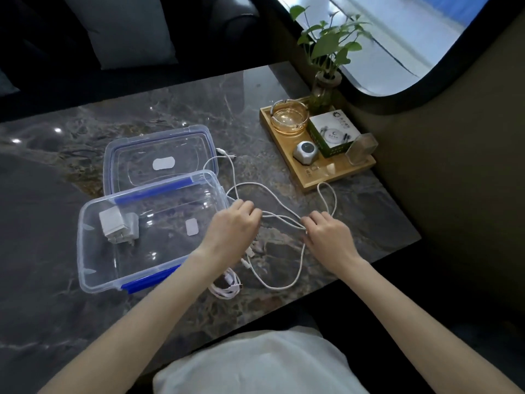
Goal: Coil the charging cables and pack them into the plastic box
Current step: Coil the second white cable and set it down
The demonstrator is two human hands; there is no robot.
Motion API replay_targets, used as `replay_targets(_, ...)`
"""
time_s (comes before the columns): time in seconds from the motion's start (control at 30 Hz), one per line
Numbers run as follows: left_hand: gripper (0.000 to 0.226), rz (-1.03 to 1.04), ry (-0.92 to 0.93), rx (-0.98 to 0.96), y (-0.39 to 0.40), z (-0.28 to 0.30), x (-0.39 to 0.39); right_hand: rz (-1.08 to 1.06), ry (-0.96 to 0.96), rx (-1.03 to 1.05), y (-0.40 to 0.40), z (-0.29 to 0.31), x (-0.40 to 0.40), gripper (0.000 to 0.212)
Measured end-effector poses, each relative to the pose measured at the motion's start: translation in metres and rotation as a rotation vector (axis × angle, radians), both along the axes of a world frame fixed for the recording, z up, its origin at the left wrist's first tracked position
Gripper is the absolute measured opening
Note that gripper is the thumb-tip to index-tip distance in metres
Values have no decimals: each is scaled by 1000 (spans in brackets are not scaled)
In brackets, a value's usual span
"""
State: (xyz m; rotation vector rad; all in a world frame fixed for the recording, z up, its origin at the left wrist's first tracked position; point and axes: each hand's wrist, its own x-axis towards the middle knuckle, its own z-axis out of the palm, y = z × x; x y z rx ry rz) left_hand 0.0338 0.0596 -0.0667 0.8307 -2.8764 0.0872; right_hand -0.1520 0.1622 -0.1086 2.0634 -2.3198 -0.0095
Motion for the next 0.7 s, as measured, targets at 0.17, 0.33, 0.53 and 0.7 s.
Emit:
replay_targets(0.17, 18, 41, -356, 38, -19, -8, -39, -39, 4, 65, 8, -16, -19, 27)
replay_targets(0.33, 28, 126, -513, 149, -27, -17, -50, -22, -99, 14, 13, -19, -31, 25)
replay_targets(0.53, 14, 224, -79, 421, -41, -13, -44, -98, -219, -190, 8, -9, -39, 7)
replay_targets(0.7, 17, 413, 535, 1131, -48, 12, -48, -191, -342, -343, 0, 18, -36, 5)
